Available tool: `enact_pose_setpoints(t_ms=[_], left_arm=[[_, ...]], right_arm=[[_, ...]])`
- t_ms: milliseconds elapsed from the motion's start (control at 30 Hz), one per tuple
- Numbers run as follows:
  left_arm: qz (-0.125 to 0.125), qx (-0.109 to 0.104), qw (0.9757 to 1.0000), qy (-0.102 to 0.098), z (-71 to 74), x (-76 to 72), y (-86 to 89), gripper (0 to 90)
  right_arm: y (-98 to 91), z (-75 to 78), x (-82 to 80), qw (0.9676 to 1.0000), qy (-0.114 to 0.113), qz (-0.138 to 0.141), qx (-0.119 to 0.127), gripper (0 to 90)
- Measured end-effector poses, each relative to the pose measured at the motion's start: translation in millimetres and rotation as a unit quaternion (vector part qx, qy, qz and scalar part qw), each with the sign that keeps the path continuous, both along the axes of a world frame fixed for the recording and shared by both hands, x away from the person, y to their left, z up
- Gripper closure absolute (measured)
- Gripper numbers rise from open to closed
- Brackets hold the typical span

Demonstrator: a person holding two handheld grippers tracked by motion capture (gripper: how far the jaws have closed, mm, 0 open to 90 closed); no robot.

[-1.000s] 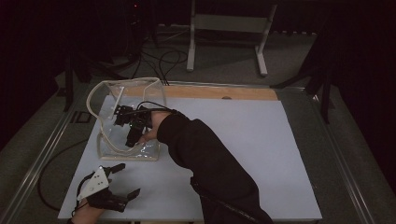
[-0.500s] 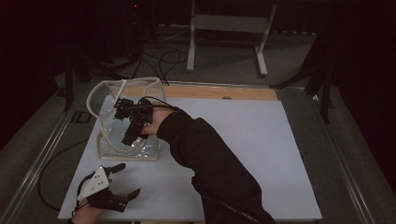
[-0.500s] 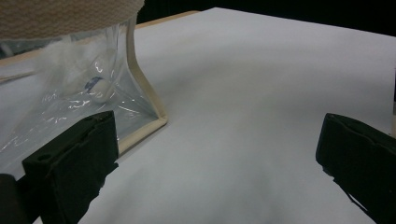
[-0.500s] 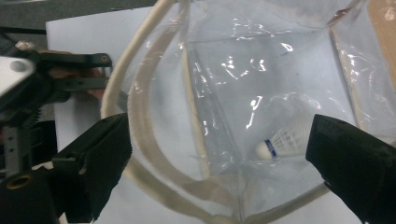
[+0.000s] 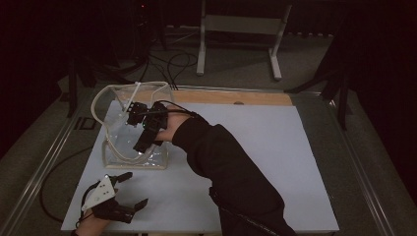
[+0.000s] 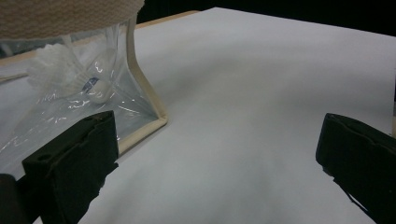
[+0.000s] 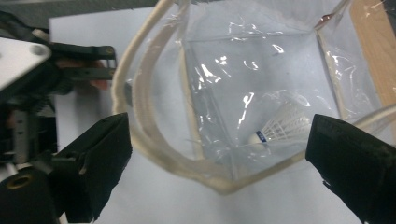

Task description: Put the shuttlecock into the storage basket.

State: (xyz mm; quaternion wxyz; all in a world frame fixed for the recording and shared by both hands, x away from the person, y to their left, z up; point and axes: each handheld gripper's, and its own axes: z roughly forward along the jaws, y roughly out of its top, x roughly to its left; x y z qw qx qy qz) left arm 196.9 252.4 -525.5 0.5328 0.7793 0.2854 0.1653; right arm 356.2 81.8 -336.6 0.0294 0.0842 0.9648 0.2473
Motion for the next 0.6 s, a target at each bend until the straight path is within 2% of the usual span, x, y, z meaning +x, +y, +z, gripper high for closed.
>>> enact_pose_setpoints(t_ms=[233,400,600], left_arm=[[-0.001,0.000,1.0000,0.000,0.2,-0.2,-0.5,0.4],[-0.002,0.001,1.0000,0.000,0.4,0.0,-1.3,0.4],[-0.002,0.000,1.0000,0.001,0.1,0.3,-1.3,0.4]], right_arm=[[-14.6,3.8,0.8,0.9999,0.003,-0.004,0.013,6.9],[-30.5,1.2,2.1,0.9995,0.008,-0.008,0.030,6.9],[-46.3,-0.1,4.9,0.9991,0.007,-0.018,0.037,6.9]])
